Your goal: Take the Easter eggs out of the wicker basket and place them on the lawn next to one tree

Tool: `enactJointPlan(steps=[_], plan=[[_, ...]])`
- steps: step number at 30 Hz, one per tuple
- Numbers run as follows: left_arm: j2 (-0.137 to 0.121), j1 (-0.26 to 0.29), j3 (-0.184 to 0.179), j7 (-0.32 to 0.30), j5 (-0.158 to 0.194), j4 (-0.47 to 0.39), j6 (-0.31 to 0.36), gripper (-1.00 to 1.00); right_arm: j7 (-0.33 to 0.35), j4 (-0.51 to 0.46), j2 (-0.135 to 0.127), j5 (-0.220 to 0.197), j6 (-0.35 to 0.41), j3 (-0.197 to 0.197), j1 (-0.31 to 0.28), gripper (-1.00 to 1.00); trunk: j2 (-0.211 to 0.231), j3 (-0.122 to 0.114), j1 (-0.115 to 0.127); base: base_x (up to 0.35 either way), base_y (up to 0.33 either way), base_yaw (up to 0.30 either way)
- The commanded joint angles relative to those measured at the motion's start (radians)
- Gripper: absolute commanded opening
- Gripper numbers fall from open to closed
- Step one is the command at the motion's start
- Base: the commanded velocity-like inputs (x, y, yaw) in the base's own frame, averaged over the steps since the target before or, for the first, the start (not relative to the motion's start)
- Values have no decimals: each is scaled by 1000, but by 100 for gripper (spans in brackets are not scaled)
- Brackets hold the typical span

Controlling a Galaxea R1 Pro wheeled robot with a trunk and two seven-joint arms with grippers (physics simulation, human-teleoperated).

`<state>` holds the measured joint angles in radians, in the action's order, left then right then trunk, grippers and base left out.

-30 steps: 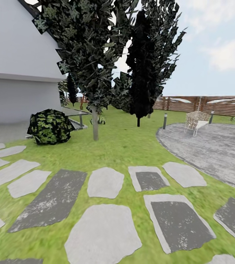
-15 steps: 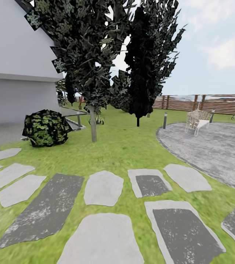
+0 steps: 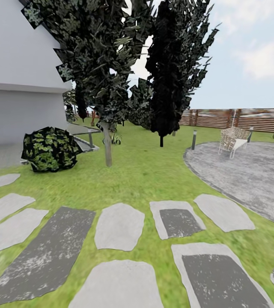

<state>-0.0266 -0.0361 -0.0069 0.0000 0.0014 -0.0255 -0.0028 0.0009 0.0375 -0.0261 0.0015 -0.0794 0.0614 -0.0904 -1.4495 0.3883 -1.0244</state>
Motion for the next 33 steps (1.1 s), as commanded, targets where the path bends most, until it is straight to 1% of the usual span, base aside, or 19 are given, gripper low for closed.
enactJointPlan(steps=[1,33], plan=[[0,-1,-1,0,0,-2,0,100,0,4,0,0,-7,6,-2,100,0,1,-1,342,0,0],[0,-1,-1,0,0,-2,0,100,1,4,0,0,-7,6,-2,100,0,1,-1,342,0,0]])
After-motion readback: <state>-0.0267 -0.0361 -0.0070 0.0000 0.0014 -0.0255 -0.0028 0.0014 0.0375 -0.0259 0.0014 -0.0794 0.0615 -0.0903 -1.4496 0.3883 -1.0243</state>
